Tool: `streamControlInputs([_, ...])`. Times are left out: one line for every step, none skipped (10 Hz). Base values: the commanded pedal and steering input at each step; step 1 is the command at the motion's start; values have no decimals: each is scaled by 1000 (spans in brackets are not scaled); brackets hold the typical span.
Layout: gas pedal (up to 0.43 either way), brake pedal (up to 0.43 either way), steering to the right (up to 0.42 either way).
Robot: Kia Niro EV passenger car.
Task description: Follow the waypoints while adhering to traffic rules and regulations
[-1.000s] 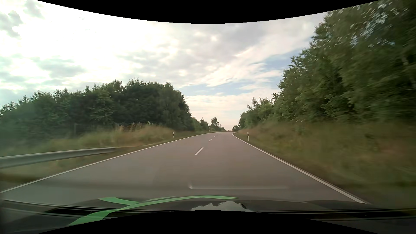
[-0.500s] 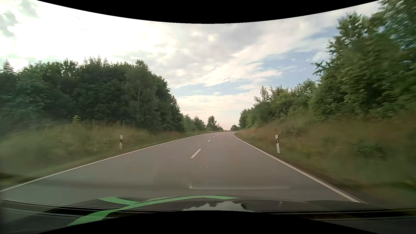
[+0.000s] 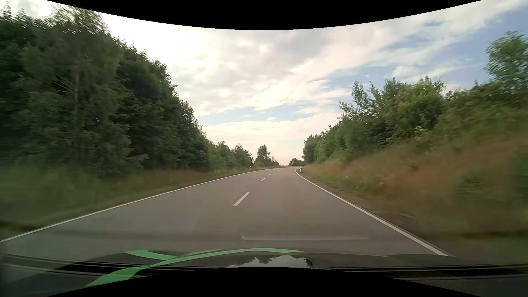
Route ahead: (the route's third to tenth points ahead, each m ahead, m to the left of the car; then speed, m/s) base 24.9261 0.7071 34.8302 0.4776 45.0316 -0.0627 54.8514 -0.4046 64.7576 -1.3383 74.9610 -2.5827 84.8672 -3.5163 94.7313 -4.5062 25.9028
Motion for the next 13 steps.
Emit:
streamControlInputs([189,0,6])
streamControlInputs([189,0,6])
streamControlInputs([189,0,6])
streamControlInputs([197,0,6])
streamControlInputs([228,0,6])
streamControlInputs([248,0,6])
streamControlInputs([260,0,6])
streamControlInputs([280,0,6])
streamControlInputs([299,0,6])
streamControlInputs([299,0,6])
streamControlInputs([311,0,6])
streamControlInputs([319,0,6])
streamControlInputs([319,0,6])
